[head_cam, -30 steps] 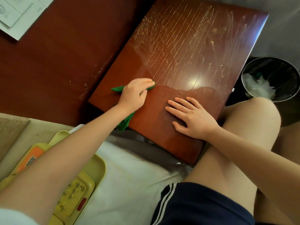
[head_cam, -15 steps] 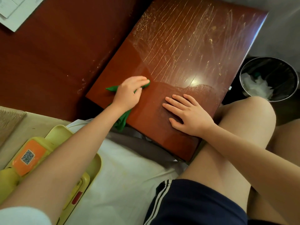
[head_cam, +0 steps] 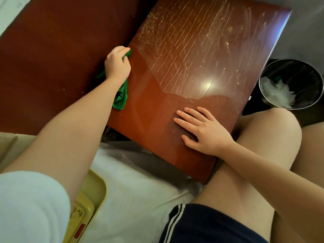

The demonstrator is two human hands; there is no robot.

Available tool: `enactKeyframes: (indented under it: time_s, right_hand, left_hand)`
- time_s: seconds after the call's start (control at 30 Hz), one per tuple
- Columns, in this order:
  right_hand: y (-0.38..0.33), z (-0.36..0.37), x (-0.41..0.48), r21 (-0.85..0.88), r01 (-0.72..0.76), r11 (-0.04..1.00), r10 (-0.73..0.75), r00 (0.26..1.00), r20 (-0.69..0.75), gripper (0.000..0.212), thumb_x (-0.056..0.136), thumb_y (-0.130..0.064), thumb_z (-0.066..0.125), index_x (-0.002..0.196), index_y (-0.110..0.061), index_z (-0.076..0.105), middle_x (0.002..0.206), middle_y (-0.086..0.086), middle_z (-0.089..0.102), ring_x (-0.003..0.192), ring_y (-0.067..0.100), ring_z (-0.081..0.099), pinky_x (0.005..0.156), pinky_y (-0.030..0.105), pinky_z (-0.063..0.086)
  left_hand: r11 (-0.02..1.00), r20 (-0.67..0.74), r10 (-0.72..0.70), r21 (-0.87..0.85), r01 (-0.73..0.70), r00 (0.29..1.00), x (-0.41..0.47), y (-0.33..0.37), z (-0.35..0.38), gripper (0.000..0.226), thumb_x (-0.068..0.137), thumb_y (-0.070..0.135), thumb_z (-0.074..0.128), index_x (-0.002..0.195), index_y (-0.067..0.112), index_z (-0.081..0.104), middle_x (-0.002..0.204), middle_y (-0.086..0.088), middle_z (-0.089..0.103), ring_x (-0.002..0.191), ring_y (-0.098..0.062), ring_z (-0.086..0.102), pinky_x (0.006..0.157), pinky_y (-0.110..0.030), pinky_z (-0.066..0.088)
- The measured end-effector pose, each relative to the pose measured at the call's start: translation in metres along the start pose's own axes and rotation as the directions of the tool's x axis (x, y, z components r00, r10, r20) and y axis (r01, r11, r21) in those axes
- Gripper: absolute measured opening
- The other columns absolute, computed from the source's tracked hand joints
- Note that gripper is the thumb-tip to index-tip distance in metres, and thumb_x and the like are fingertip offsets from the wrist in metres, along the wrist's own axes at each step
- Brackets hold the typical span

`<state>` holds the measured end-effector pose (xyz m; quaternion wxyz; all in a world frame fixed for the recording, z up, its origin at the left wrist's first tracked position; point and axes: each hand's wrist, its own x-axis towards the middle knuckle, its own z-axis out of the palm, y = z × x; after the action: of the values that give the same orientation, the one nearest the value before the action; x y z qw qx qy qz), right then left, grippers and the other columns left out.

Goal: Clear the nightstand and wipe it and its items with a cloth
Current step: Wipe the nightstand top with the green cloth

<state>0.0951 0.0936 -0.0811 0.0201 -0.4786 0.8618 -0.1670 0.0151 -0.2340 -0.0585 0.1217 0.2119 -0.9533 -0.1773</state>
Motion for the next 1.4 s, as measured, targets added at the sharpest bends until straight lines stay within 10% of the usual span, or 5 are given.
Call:
enactKeyframes:
  time_s: [0.3, 1.4]
  right_hand:
    - [0.000, 0.001, 0.000, -0.008, 0.000, 1.000, 0.000, 1.000, -0.003, 0.052, 0.088, -0.043, 0.038, 0.132, -0.021, 0.054, 0.139, 0.003, 0.051, 0.131, 0.023, 0.045, 0.110, 0.048, 0.028]
    - [-0.001, 0.000, 0.000, 0.003, -0.011, 1.000, 0.011, 1.000, 0.012, 0.053, 0.088, -0.043, 0.037, 0.133, -0.019, 0.054, 0.138, 0.003, 0.052, 0.130, 0.025, 0.046, 0.111, 0.040, 0.018]
  left_hand:
    - [0.998, -0.041, -0.052, 0.034, 0.054, 0.998, 0.028, 0.005, 0.008, 0.040, 0.095, 0.004, 0.041, 0.130, 0.014, 0.057, 0.135, 0.002, 0.052, 0.124, -0.015, 0.047, 0.101, -0.020, 0.034]
    - [0.839, 0.179, 0.544, -0.103, -0.534, 0.820, -0.106, 0.026, -0.002, 0.040, 0.082, -0.002, 0.053, 0.118, 0.010, 0.066, 0.121, -0.007, 0.064, 0.114, -0.023, 0.058, 0.101, -0.032, 0.041]
